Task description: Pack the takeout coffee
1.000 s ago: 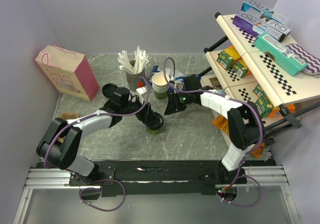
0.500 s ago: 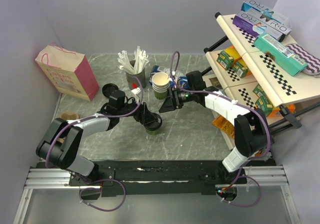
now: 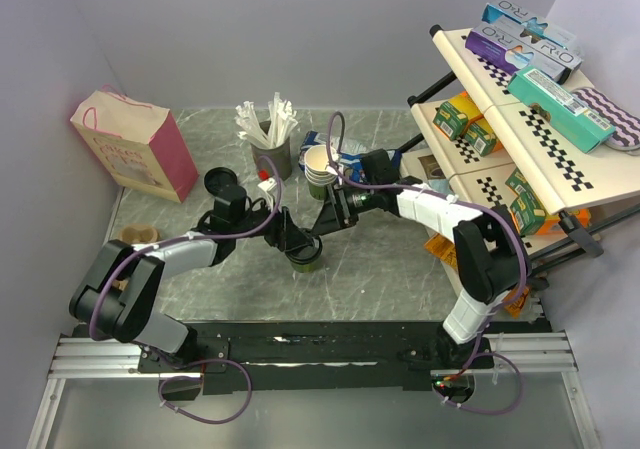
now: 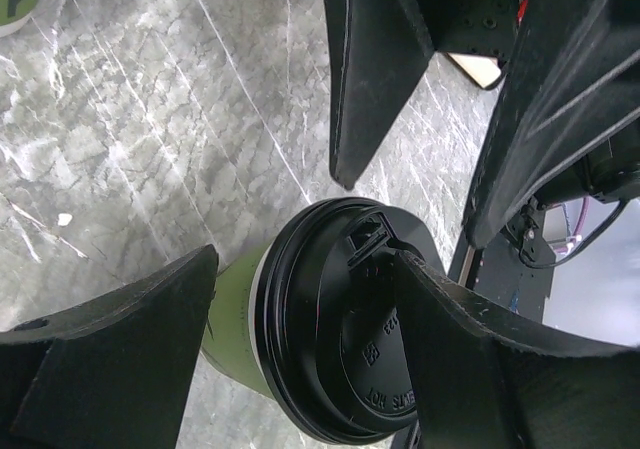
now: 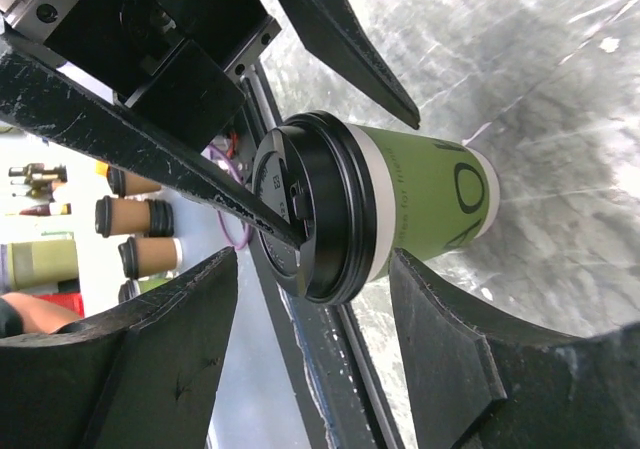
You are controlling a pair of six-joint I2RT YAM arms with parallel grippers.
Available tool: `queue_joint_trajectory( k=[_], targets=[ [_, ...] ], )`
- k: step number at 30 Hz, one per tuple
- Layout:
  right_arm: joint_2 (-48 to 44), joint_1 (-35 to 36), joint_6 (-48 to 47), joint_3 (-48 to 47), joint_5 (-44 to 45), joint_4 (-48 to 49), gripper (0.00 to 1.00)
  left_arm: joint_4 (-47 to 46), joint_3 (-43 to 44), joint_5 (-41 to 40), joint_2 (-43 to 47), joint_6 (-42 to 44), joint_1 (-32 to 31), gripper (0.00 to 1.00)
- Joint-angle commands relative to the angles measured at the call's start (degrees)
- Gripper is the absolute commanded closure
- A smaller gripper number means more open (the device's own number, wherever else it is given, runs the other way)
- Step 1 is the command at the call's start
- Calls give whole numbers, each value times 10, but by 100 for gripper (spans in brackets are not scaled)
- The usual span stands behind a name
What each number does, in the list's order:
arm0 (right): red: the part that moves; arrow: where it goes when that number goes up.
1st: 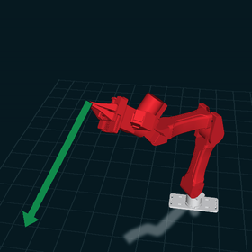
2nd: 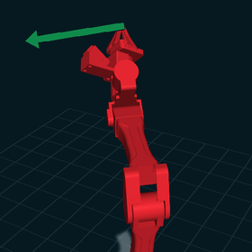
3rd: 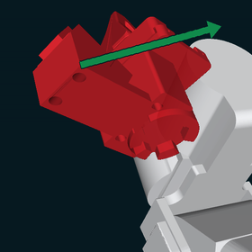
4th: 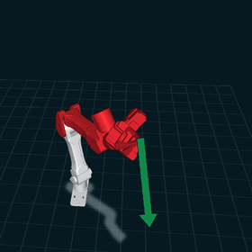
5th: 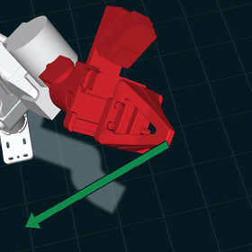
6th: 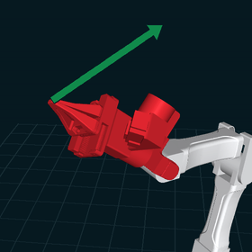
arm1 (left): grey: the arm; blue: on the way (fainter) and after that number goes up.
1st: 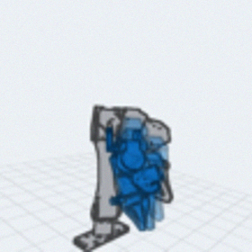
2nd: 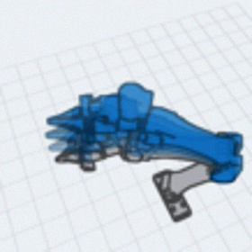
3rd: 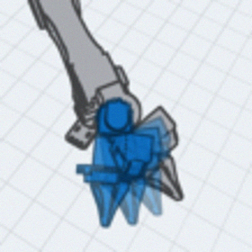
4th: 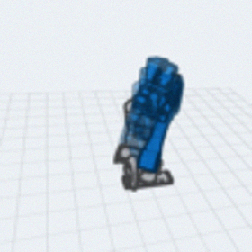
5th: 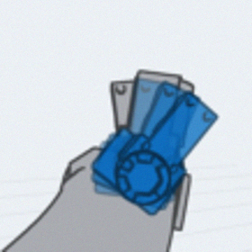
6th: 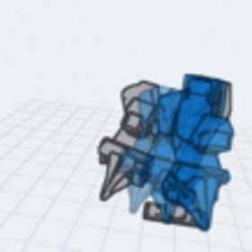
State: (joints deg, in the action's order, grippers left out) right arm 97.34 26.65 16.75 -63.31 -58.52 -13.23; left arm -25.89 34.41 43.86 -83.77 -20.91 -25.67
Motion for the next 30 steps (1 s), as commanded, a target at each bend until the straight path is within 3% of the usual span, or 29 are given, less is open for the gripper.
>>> queue_joint_trajectory(
  k=[1,19,30],
  targets=[
    [11,11,5,-1,-9,20,32,-6,-10,15,17,-3,3,24],
    [63,19,21,2,31,6,39,-26,-43,16,26,7,9,23],
    [72,25,3,-16,56,-24,43,-28,-30,60,42,24,15,16]
  ],
)
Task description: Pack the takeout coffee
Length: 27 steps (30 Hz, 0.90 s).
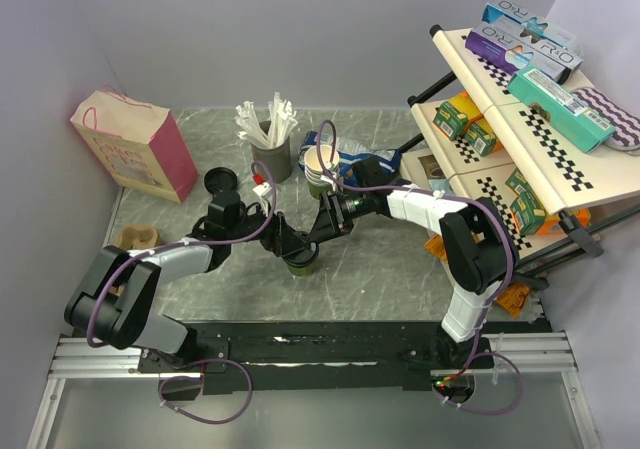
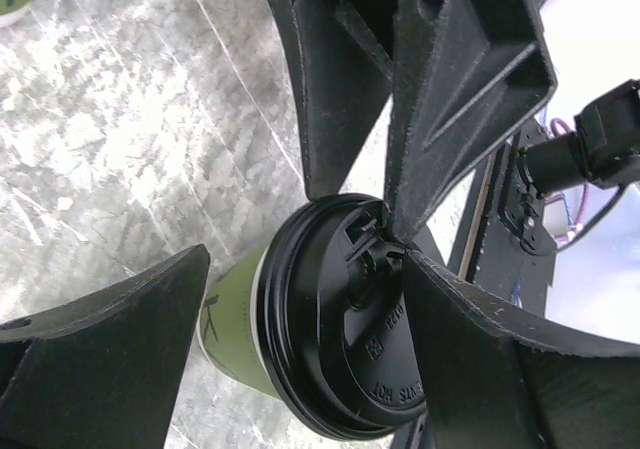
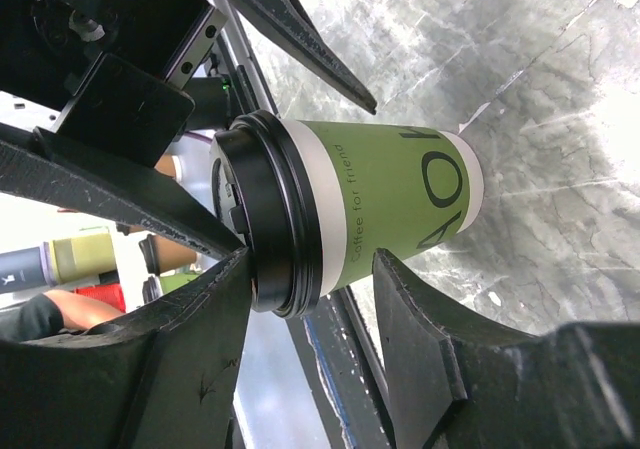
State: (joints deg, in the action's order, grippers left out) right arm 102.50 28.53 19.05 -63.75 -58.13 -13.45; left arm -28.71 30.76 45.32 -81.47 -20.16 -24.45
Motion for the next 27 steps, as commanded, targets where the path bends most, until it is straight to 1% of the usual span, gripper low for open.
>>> queue_joint_trajectory(
  k=[1,8,11,14,17,23,27],
  targets=[
    [22,6,-23,-12,53,-25,43,2,10,49,21,16,3,15],
    [22,6,-34,-22,59,-36,43,11,21,87,37,-4,7,13],
    [20,6,-38,-25,61,-41,43,13,19,77,47,-28,23,13],
    [18,6,-42,-26,61,-41,43,15,11,60,48,-61,60,13],
    [18,6,-42,-24,62,-40,43,25,2,45,46,-73,78,13],
    [18,6,-45,-25,62,-41,43,15,-18,50,34,-95,85,14],
    [19,6,-45,-24,62,-40,43,26,-25,55,29,-86,84,14]
  ],
)
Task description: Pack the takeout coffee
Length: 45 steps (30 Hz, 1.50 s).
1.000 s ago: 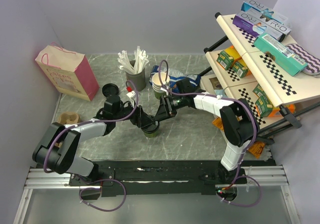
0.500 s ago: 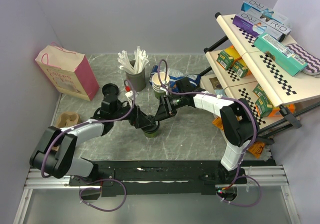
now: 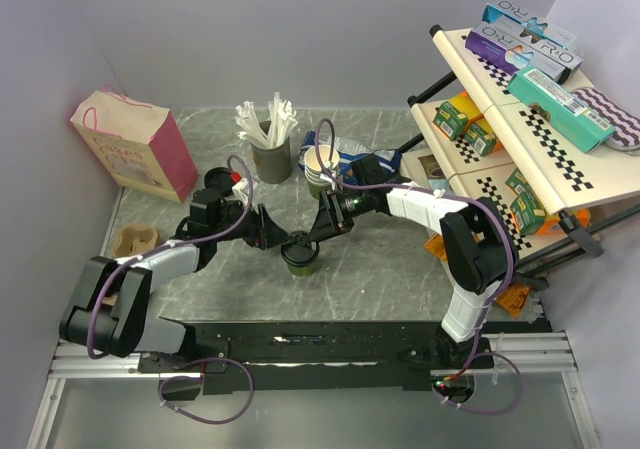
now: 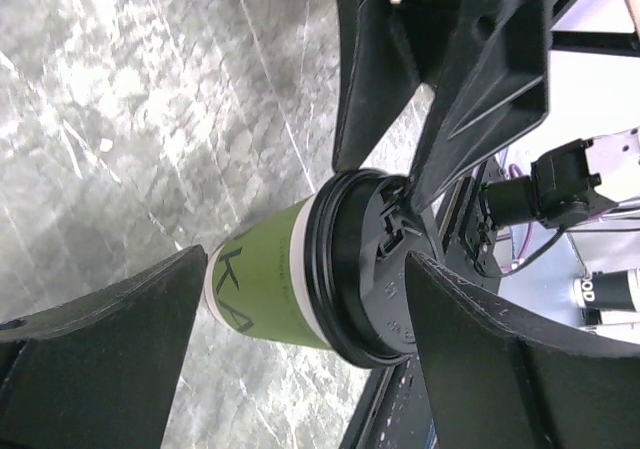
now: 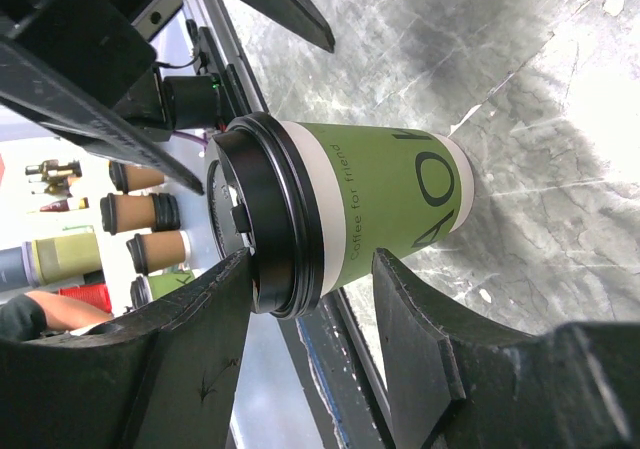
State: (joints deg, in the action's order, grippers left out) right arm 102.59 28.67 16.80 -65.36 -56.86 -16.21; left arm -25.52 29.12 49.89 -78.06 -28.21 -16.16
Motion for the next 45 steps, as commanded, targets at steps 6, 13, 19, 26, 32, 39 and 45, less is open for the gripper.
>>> queue_joint_trajectory(
  k=[6,13,19,26,32,39,45],
  targets=[
    [25,4,-22,-7,51,-11,43,10,-21,-15,-43,-31,10,16],
    [36,6,-9,4,54,-3,43,-16,-43,-40,-82,-53,19,17],
    [49,5,24,25,51,20,44,-45,-60,-39,-105,-66,34,16],
    [73,4,81,43,39,59,47,-86,-71,-34,-131,-88,49,16],
    [71,4,90,61,61,55,50,-100,-72,-31,-147,-99,49,17],
    [71,2,115,84,84,53,51,-73,-63,-55,-168,-93,48,18],
    [74,2,126,98,70,78,52,-75,-64,-56,-178,-96,49,18]
  ],
)
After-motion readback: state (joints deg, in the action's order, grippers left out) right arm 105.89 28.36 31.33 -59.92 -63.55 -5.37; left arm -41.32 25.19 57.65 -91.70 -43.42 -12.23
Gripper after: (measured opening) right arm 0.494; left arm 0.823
